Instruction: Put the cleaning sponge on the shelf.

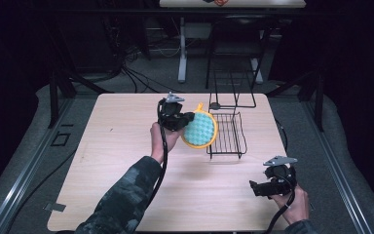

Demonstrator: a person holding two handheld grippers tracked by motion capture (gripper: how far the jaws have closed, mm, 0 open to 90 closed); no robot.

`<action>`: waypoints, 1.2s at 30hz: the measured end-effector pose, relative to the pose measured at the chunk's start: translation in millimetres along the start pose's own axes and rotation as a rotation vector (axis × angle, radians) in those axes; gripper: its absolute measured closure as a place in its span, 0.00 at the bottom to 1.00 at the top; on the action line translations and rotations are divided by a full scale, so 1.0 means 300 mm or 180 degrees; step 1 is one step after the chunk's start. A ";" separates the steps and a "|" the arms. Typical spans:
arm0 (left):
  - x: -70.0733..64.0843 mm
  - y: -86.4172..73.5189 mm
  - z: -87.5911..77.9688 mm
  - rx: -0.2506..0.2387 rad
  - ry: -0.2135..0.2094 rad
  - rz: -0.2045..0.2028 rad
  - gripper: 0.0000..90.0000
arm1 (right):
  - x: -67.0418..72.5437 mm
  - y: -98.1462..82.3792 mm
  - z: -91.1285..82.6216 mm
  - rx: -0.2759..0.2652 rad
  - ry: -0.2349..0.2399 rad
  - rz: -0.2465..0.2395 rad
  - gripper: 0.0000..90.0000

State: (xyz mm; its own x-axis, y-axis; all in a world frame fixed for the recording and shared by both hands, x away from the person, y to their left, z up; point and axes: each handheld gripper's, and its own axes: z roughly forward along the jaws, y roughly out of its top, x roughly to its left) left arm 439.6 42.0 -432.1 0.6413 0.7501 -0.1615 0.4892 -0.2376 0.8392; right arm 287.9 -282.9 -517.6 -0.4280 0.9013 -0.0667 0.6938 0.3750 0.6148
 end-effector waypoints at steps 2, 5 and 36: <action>-0.005 0.003 0.012 -0.0004 -0.0005 -0.0020 0.97 | 0.000 -0.002 0.002 -0.0018 -0.0019 -0.0010 0.03; -0.010 0.008 0.032 -0.0016 -0.0019 -0.0042 0.97 | -0.001 -0.004 -0.001 0.0008 -0.0005 -0.0008 0.03; -0.076 -0.004 0.211 -0.0013 -0.0047 -0.0080 0.97 | 0.007 -0.013 -0.013 -0.0011 0.0019 0.0004 0.03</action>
State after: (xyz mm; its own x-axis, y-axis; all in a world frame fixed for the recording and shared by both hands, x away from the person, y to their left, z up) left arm 461.9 -14.1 -462.3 0.6375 0.7466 -0.1901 0.5028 -0.2163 0.8369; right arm 282.0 -283.4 -517.1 -0.4306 0.9005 -0.0612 0.6925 0.3730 0.6175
